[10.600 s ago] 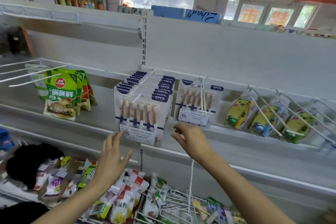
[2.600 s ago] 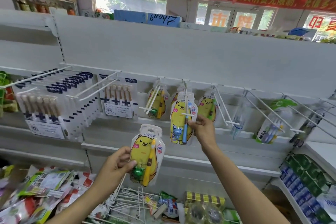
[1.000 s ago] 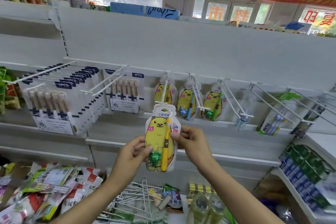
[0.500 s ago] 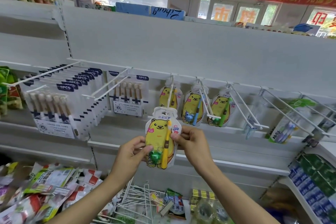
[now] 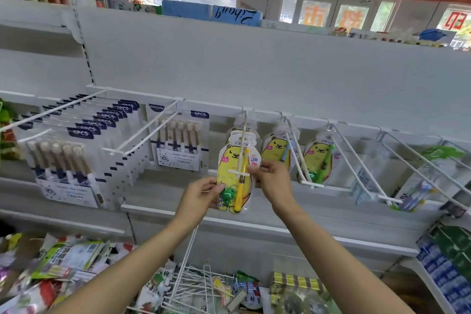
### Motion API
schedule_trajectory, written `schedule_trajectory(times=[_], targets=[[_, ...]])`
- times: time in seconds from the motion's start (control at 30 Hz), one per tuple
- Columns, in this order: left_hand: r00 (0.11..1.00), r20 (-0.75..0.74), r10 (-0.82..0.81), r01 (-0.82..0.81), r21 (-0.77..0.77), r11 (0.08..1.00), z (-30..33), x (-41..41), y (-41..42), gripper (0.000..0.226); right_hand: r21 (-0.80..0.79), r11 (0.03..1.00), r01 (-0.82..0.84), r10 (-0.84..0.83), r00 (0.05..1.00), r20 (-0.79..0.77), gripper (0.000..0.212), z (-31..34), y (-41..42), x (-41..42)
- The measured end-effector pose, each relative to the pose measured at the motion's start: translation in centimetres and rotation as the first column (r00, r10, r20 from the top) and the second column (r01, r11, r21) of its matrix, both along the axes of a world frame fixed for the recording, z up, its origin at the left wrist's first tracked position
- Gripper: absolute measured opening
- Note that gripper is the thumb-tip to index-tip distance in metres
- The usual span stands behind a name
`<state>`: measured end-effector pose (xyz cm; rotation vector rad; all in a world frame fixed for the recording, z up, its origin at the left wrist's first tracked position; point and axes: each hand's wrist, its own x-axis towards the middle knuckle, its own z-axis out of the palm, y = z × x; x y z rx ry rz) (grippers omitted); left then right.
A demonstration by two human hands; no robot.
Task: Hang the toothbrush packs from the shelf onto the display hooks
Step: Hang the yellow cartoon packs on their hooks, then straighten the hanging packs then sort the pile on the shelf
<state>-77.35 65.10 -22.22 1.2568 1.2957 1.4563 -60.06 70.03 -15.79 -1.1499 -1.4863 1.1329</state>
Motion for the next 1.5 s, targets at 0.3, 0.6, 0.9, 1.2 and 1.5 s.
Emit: schedule_trajectory(times=[0.3,0.6,0.9,1.2,1.5], targets=[[0.989,-0.134,0.066,-0.07,-0.023,0.997,0.3,-0.8,6.9,0.014,0.051,0.992,0.115,-0.12,0.986,0.116,0.02,0.5,5.8,-1.6],[0.971,-0.231,0.066,-0.06,0.03,0.998,-0.4,-0.9,7.7,0.013,0.019,0.991,0.132,-0.134,0.972,0.196,0.016,0.8,7.0,-1.8],[0.859,-0.486,0.16,-0.118,0.115,0.986,-0.7,-2.0,3.9,0.043,0.107,0.981,0.162,-0.19,0.914,0.357,0.036,-0.4,3.5,0.2],[0.452,-0.88,0.144,0.364,0.33,0.871,1.1,-1.6,0.4,0.046,0.374,0.915,-0.154,-0.222,0.583,0.782,0.04,-3.2,-4.6,8.6],[0.344,-0.934,0.093,0.651,0.309,0.694,2.3,6.7,-1.4,0.049,0.476,0.86,-0.185,-0.382,0.388,0.839,0.049,-3.3,-12.7,18.9]])
